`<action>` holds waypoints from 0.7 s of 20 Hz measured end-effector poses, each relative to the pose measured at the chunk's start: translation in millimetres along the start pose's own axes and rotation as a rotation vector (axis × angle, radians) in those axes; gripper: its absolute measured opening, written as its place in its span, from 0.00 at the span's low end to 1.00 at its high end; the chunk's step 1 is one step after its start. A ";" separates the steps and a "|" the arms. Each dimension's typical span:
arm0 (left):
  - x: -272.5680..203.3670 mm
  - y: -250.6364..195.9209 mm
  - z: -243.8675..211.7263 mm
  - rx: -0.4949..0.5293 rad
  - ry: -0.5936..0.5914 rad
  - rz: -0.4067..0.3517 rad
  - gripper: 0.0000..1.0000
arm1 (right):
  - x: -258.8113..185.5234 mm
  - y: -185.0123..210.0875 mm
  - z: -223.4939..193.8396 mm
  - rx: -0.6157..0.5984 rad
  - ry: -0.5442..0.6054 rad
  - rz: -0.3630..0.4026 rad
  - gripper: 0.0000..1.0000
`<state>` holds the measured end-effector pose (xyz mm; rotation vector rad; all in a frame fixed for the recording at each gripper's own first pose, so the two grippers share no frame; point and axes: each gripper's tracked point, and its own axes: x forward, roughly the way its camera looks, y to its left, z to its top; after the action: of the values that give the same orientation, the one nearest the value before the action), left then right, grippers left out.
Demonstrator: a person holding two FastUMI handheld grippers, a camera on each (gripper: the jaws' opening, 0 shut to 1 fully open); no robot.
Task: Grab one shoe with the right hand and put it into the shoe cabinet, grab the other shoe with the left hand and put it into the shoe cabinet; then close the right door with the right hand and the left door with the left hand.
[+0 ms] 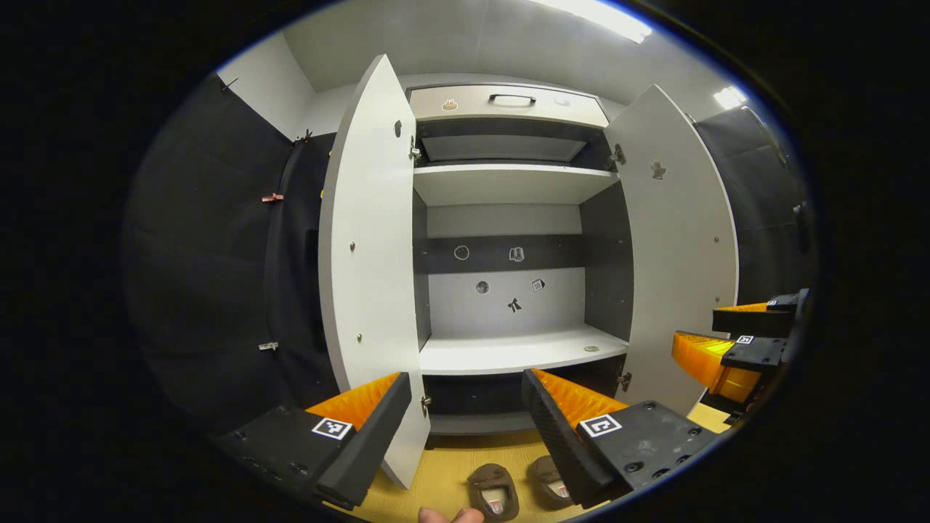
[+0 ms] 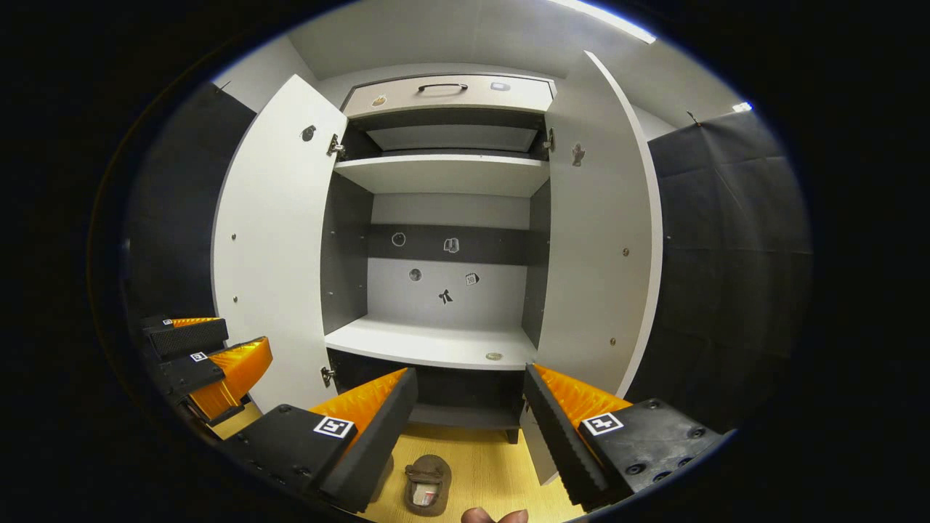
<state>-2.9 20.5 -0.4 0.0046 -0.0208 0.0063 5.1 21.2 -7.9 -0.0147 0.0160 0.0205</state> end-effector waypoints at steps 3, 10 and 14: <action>-0.9 1.5 0.6 0.005 -0.014 -0.002 0.98 | 2.2 4.7 -14.0 0.002 0.026 0.011 0.98; -9.2 9.8 -7.9 0.007 -0.018 0.014 0.98 | 8.4 34.0 -103.4 0.044 0.203 0.073 0.98; -15.8 17.0 -24.1 0.024 0.009 0.035 0.98 | 11.1 58.6 -174.5 0.093 0.329 0.133 0.98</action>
<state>-18.3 37.5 -24.8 0.0284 -0.0118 0.0420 12.2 77.4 -183.4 0.0758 0.3464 0.1506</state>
